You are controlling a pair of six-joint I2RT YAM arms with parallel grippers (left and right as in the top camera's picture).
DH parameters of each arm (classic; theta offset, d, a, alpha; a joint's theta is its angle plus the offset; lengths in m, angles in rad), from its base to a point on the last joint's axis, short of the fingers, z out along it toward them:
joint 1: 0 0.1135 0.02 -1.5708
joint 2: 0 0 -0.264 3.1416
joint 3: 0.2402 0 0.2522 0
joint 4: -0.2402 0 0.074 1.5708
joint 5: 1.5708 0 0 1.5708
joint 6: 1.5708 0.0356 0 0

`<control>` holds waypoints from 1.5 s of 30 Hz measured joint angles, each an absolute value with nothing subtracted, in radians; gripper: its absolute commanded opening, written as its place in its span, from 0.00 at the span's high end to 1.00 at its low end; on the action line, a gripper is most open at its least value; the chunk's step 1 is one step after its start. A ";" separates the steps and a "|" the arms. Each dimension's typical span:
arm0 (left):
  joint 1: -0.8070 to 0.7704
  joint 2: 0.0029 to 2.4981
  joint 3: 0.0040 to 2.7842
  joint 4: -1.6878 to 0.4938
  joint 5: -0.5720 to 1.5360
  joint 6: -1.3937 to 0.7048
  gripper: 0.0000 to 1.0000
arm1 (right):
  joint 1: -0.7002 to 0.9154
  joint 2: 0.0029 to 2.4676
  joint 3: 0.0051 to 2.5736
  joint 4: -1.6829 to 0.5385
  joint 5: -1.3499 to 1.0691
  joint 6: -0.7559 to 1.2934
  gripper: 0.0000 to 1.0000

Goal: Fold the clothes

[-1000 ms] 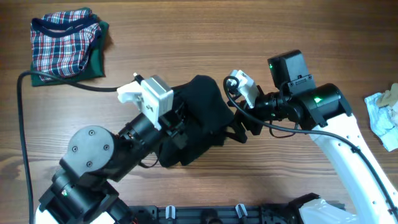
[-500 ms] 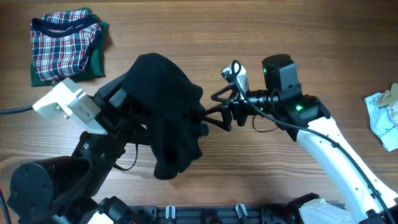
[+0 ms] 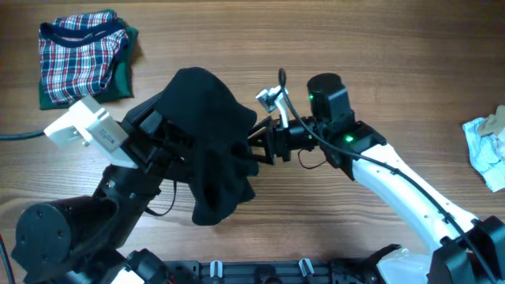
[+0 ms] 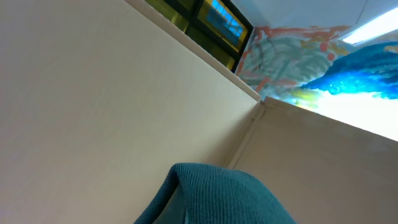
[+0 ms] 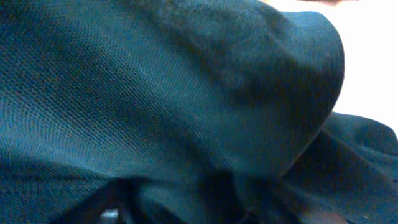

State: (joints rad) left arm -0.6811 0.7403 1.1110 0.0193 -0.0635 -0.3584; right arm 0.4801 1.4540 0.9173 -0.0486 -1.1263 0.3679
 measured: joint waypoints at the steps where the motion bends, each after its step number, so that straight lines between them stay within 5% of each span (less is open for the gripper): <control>1: -0.681 0.740 1.111 0.014 -0.064 -0.359 0.96 | 0.482 1.455 0.916 -0.010 -1.130 0.379 0.91; 7: -0.681 0.740 1.111 -0.067 -0.067 -0.362 0.96 | 0.353 1.431 0.911 0.142 -1.213 0.461 0.96; 15: -0.681 0.740 1.112 -0.236 -0.093 -0.366 0.96 | 0.051 1.281 0.920 0.154 -1.287 0.505 0.96; 22: -0.681 0.740 1.112 -0.270 -0.125 -0.403 0.96 | -0.057 1.271 1.009 0.136 -1.295 0.499 0.96; 28: -0.681 0.740 1.112 -0.271 -0.139 -0.418 0.96 | -0.056 1.258 1.032 -0.299 -0.923 0.399 0.96; 35: -0.681 0.764 1.112 -0.317 -0.189 -0.426 0.96 | -0.055 1.199 1.090 -0.513 -0.476 0.260 0.96; 40: -0.681 0.789 1.112 -0.279 -0.236 -0.426 0.96 | -0.055 1.154 1.402 -0.759 -0.388 0.169 0.96; 45: -0.681 0.876 1.109 0.059 -0.226 -0.472 0.96 | -0.056 1.151 1.766 -1.042 -0.357 0.106 0.96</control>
State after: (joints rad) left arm -0.6811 0.8764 1.1091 0.0593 -0.2264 -0.4717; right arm -0.0559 1.1515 1.7660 -1.0416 -0.3569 0.1062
